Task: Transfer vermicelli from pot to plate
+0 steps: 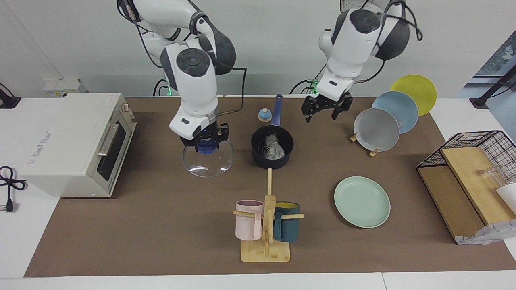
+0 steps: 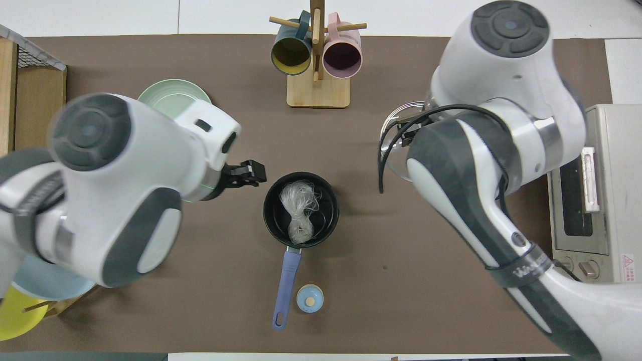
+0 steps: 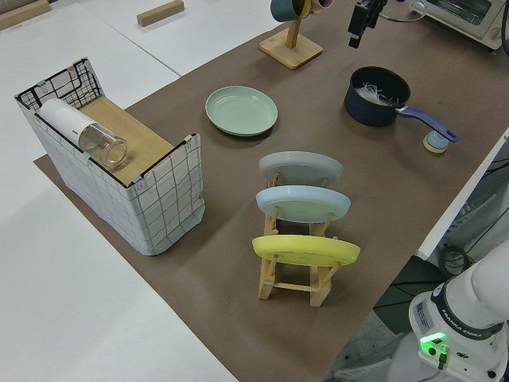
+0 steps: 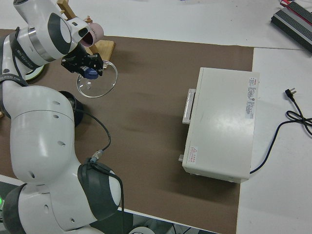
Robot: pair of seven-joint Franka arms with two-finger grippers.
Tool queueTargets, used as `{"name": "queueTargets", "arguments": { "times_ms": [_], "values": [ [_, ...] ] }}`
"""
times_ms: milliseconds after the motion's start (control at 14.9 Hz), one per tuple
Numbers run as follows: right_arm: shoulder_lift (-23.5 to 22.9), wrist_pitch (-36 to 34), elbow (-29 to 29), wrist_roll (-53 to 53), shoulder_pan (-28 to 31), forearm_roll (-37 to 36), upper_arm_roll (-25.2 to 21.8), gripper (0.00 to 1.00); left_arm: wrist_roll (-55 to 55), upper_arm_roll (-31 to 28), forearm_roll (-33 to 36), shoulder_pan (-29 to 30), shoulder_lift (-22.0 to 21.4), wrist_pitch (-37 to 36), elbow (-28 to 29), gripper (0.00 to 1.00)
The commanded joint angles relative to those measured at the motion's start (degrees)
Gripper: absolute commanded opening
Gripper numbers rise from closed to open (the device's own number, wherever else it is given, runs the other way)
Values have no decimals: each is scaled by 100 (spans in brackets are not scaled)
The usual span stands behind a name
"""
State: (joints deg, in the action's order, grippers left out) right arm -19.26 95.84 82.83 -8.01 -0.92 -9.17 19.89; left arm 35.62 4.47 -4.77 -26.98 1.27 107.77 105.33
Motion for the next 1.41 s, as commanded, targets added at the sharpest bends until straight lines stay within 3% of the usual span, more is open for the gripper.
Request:
{"name": "queueTargets", "arguments": {
  "times_ms": [0, 268, 872, 940, 1007, 1141, 1342],
  "values": [
    [212, 381, 495, 676, 504, -77, 59, 63, 568, -104, -94, -614, 582, 822, 312, 100],
    [730, 1945, 2137, 1152, 988, -68, 59, 63, 947, -104, -103, -958, 831, 1710, 830, 100],
    [415, 3248, 3002, 1425, 1340, -59, 50, 63, 1018, -122, -77, -1213, 1402, 2319, 989, 100],
    [397, 3257, 3002, 1486, 1349, -59, 50, 63, 948, -122, -59, -1213, 1402, 2310, 989, 94],
    [380, 3257, 3002, 1495, 1358, -59, 50, 63, 904, -122, -42, -1213, 1402, 2293, 972, 80],
    [344, 3257, 3011, 1487, 1367, -59, 41, 66, 772, -122, -33, -1213, 1402, 2258, 945, 4],
    [283, 3345, 3081, 1434, 1358, -59, 41, 71, 684, -131, -33, -1170, 1367, 2196, 867, 0]
  ]
}}
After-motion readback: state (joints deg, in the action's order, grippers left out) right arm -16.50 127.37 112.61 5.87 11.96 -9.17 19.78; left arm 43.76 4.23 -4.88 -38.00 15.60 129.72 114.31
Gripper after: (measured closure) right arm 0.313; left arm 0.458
